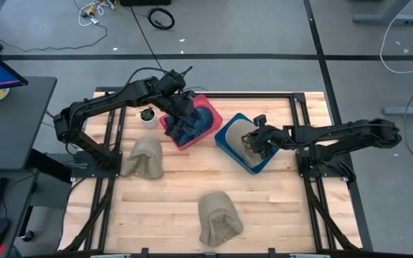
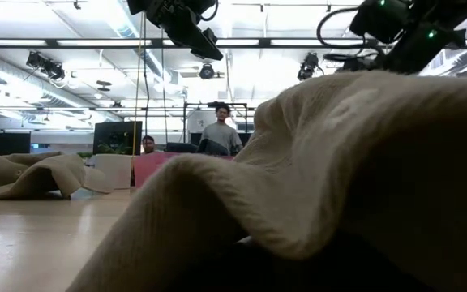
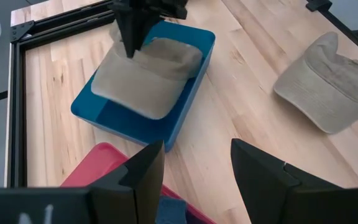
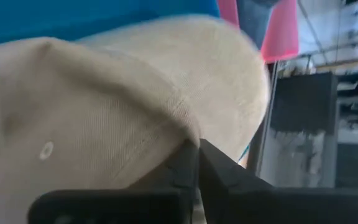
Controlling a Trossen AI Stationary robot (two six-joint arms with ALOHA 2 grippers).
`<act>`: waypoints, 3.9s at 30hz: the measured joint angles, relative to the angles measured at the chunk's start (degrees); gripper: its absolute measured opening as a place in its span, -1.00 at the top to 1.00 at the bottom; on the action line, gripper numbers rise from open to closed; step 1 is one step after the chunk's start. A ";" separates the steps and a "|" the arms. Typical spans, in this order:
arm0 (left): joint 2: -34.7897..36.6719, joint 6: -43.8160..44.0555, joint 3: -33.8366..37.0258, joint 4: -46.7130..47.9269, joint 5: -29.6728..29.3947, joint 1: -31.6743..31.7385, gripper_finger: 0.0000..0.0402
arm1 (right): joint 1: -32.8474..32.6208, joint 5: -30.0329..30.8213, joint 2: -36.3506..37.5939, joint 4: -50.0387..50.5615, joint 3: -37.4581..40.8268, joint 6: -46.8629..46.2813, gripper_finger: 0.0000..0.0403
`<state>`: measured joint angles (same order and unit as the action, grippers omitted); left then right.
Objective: Pick & Place hat
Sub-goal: Put the bottom right brown cap into the blue bin, then put the bottom brown cap into the blue bin
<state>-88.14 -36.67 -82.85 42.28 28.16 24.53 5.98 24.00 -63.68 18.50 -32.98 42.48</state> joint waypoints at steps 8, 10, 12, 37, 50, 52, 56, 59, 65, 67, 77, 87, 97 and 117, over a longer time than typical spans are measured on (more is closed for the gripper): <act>0.00 0.00 0.00 0.00 0.00 0.00 0.05 | 4.19 -0.33 0.00 -0.28 1.82 -7.57 0.67; 0.00 0.02 0.00 0.00 0.00 0.00 0.05 | 4.70 -0.54 0.00 -1.21 1.82 -8.77 0.58; 0.00 0.01 0.00 -0.02 0.00 0.00 0.05 | 4.90 -0.52 0.00 -3.42 1.82 -10.12 0.50; 0.00 10.02 -0.02 -0.11 0.08 -0.54 0.05 | -16.06 -32.99 -8.36 -15.20 -10.06 -42.67 0.15; 0.95 12.90 -0.02 6.37 0.36 -14.44 0.05 | -27.85 -32.85 -22.05 -31.56 -10.05 -48.28 0.15; 1.83 15.52 -0.02 7.62 0.36 -16.43 0.05 | -28.88 -32.85 -23.76 -33.18 -10.05 -48.18 0.15; 4.82 20.86 -0.02 8.37 -0.95 -19.09 0.05 | -30.43 -32.23 -27.23 -36.68 -10.05 -48.07 0.15; 7.50 25.35 -0.11 8.62 -8.36 -21.17 0.05 | -31.31 -31.02 -29.38 -39.42 -10.05 -48.23 0.15; 10.84 36.26 0.02 13.27 -33.74 -26.73 0.05 | -32.92 -30.28 -33.36 -41.94 -10.07 -50.22 0.15; 11.27 39.63 -0.10 14.19 -36.99 -28.56 0.05 | -33.44 -29.24 -34.51 -42.92 -10.09 -50.30 0.15; 12.49 52.61 9.03 15.32 -47.31 -34.91 0.05 | -34.40 -24.02 -38.26 -40.63 -11.35 -48.11 0.15; 16.96 63.35 27.64 -1.19 -46.43 -38.18 0.05 | -34.11 -22.78 -38.50 -38.31 -11.42 -47.77 0.58; 17.34 70.71 32.57 -5.89 -48.29 -42.06 0.05 | -31.74 -23.47 -31.03 -26.95 -14.04 -47.84 0.95; 17.33 70.55 32.62 -7.26 -51.39 -43.15 0.05 | -23.01 7.69 3.49 39.41 -25.11 -27.19 0.99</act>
<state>-70.81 33.89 -50.23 35.02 -23.23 -18.61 -17.03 31.69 -60.19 57.90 -58.09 15.29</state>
